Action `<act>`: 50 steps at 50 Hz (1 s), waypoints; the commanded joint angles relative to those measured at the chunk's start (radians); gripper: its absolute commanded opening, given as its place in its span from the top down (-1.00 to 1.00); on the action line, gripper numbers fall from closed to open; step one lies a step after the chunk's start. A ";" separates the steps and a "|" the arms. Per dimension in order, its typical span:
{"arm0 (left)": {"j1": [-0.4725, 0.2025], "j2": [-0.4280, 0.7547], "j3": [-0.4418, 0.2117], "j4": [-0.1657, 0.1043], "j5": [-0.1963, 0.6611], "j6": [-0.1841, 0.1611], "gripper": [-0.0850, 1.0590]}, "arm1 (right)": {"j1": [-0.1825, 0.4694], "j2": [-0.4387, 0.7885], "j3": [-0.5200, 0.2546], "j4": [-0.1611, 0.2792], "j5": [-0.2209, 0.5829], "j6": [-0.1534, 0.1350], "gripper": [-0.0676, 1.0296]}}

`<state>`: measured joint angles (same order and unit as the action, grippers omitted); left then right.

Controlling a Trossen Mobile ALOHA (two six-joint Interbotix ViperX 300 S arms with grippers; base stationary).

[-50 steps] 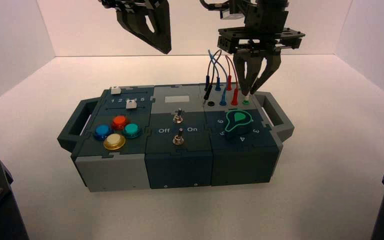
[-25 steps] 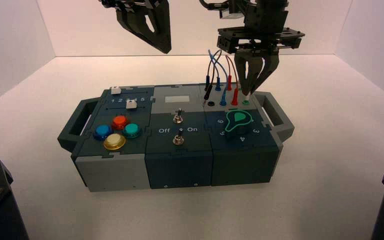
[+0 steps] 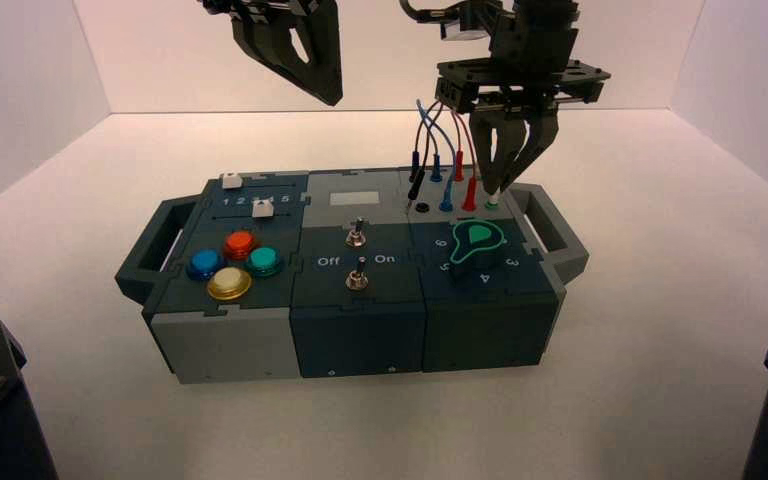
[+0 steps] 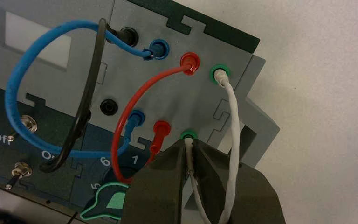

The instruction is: Insert the white wire.

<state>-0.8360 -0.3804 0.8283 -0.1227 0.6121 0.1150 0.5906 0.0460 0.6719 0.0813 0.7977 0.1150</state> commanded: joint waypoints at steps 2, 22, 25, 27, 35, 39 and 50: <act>-0.003 -0.017 -0.029 0.002 -0.008 0.006 0.91 | 0.006 0.003 -0.002 -0.003 -0.006 0.006 0.92; -0.003 -0.020 -0.028 0.003 -0.008 0.006 0.91 | 0.006 -0.031 -0.003 -0.006 -0.009 -0.003 0.62; -0.003 -0.021 -0.026 0.002 -0.008 0.006 0.91 | 0.006 -0.046 -0.012 -0.008 0.005 -0.003 0.48; -0.003 -0.021 -0.026 0.003 -0.008 0.006 0.91 | 0.006 -0.052 -0.015 -0.008 0.015 -0.003 0.48; -0.002 -0.023 -0.028 0.003 -0.008 0.006 0.91 | 0.005 -0.067 -0.035 -0.011 0.080 -0.003 0.48; 0.000 -0.023 -0.026 0.003 -0.008 0.006 0.91 | 0.006 -0.075 -0.038 -0.012 0.103 -0.003 0.48; 0.012 -0.026 -0.025 0.003 -0.008 0.006 0.91 | 0.006 -0.118 -0.008 -0.012 0.143 0.000 0.48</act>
<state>-0.8345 -0.3896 0.8283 -0.1212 0.6105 0.1150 0.5921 -0.0291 0.6642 0.0706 0.9403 0.1120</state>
